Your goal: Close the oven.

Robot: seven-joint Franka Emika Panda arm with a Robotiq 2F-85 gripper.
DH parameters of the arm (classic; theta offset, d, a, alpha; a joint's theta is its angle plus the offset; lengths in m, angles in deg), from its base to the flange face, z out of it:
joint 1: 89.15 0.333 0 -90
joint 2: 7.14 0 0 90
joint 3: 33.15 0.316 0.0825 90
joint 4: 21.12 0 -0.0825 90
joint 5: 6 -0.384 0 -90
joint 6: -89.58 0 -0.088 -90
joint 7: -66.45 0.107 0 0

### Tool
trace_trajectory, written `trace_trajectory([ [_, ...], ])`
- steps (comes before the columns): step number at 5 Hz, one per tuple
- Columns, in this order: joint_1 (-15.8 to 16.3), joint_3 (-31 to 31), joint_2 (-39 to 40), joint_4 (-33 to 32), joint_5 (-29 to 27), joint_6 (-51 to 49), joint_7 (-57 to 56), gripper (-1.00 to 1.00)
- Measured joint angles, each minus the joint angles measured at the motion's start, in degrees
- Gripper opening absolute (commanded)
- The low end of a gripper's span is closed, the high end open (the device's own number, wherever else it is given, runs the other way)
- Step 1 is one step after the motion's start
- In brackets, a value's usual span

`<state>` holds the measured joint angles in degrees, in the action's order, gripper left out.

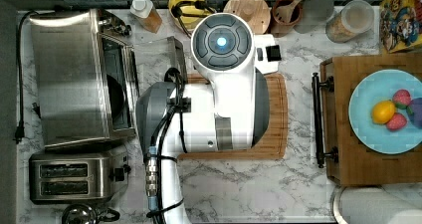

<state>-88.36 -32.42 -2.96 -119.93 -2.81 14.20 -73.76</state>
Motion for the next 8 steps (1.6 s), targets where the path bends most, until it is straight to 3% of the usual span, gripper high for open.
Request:
trace_trajectory([
  [2,0.0,0.4,1.3,0.0,0.1,0.6,0.0,-1.0],
  [5,-1.7,0.4,7.2,0.2,-14.0,2.7,-39.2,-1.0],
  [7,-5.4,0.3,13.3,-1.2,-31.2,2.7,-56.8,-1.0],
  [8,-7.4,-0.5,14.1,-2.6,-33.7,0.9,-63.2,-1.0],
])
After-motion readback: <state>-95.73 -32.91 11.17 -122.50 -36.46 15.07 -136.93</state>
